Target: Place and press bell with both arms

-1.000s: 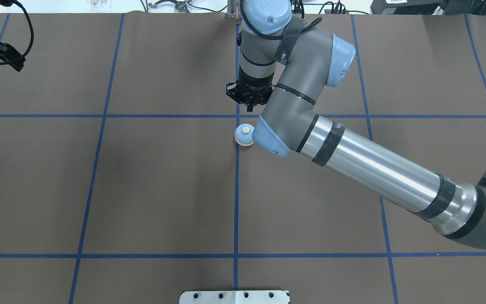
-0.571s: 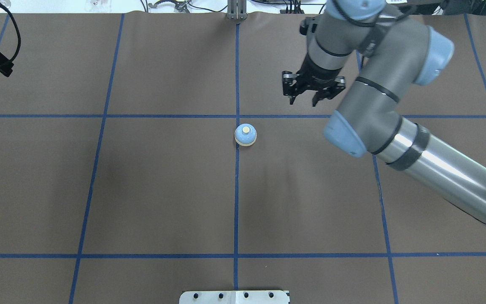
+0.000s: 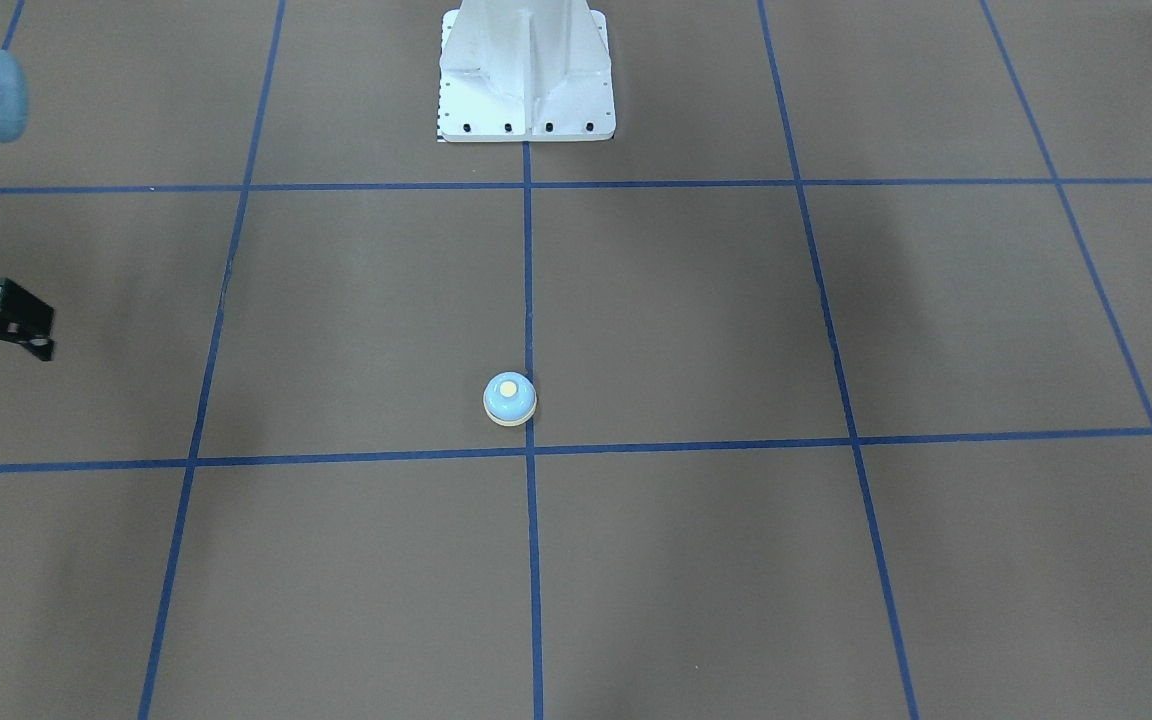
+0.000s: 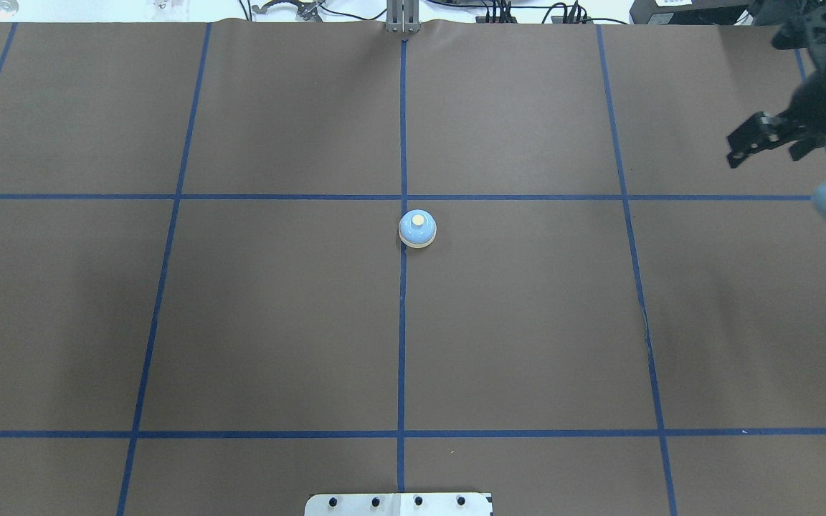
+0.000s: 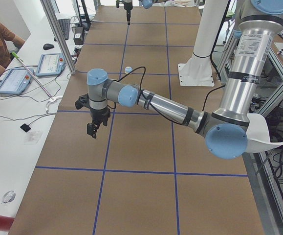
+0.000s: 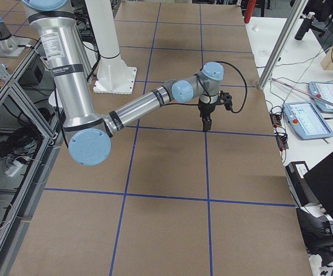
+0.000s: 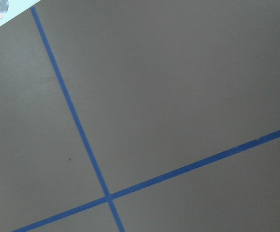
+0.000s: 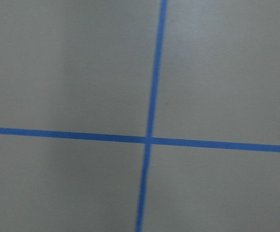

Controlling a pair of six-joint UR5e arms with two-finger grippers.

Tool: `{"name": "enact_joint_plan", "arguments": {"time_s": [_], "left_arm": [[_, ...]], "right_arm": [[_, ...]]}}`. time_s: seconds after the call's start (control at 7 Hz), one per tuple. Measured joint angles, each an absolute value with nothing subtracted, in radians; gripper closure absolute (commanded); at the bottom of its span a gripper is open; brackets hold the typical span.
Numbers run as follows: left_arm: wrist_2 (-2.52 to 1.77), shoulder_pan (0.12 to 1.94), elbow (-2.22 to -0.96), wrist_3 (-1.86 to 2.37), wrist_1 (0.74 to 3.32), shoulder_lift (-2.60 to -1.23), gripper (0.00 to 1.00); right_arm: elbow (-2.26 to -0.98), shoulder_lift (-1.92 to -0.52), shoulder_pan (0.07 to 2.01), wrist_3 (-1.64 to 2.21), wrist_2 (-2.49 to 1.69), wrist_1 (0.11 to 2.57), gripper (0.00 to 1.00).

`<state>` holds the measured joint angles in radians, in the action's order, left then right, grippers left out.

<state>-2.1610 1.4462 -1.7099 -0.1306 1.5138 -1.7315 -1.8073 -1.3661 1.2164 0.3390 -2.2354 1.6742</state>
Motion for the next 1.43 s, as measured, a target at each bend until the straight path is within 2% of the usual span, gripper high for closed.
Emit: {"name": "enact_joint_plan", "arguments": {"time_s": [0.29, 0.57, 0.86, 1.43], "left_arm": [[-2.233, 1.551, -1.700, -0.196, 1.515, -1.649, 0.00], [-2.281, 1.597, -1.699, -0.208, 1.519, -1.572, 0.00], [-2.290, 1.615, -1.707, -0.207, 1.527, -1.509, 0.00], [-2.290, 1.621, -1.705, -0.198, 1.528, -1.491, 0.00]], "right_arm": [[-1.762, -1.494, 1.387, 0.065, -2.257, 1.676, 0.00], [-1.754, -1.601, 1.465, -0.018, -2.266, 1.667, 0.00], [-1.740, -1.630, 1.505, -0.036, -2.265, 1.660, 0.00], [-1.735, -1.669, 1.550, -0.027, -2.329, 1.667, 0.00]]}}
